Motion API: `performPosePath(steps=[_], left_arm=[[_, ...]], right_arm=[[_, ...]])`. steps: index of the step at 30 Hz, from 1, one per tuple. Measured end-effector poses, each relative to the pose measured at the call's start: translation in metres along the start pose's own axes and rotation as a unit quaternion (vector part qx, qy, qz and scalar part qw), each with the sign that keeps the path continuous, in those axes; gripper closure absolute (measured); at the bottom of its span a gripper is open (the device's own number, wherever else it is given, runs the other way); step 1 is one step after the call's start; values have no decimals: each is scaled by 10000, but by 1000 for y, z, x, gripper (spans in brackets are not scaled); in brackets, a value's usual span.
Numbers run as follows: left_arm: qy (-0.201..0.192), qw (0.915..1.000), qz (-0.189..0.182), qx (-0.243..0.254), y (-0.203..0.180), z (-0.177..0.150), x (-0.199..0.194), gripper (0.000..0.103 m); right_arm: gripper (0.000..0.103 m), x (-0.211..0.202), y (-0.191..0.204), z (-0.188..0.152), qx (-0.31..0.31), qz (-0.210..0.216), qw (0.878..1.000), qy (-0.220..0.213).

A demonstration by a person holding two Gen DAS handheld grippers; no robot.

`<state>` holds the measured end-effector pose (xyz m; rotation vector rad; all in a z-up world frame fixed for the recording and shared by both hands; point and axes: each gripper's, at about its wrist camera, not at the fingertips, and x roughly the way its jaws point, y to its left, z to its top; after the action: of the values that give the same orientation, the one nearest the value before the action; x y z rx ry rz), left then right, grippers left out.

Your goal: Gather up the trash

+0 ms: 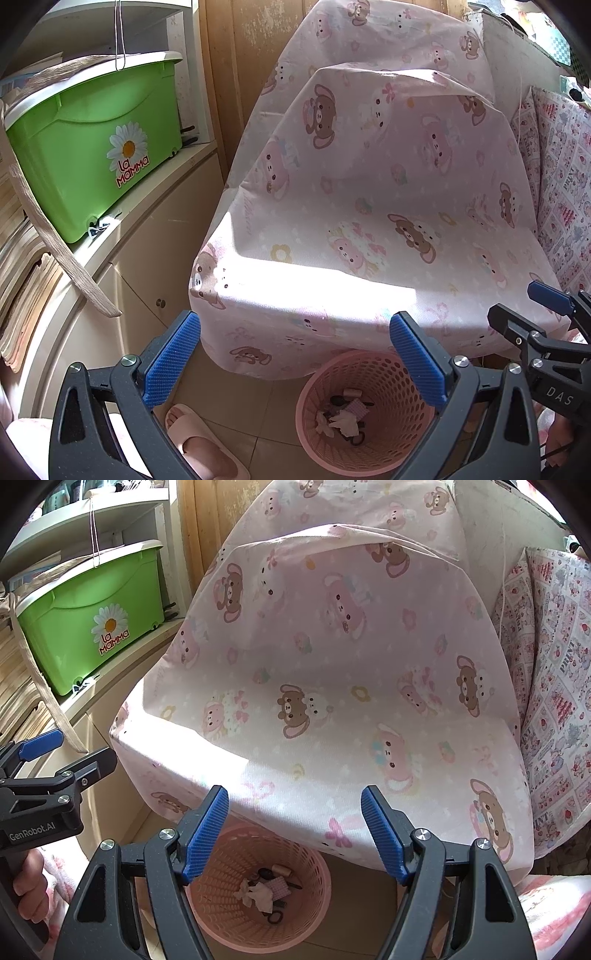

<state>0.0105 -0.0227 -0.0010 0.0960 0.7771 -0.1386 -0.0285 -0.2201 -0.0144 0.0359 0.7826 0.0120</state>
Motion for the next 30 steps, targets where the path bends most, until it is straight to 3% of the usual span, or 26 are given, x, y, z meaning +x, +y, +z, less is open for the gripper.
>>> performPosePath(steps=[30], left_arm=[[149,9998,-16,108,-3,-2,5,2]], right_arm=[[27,2,2,-1,-17,38,10000,87]])
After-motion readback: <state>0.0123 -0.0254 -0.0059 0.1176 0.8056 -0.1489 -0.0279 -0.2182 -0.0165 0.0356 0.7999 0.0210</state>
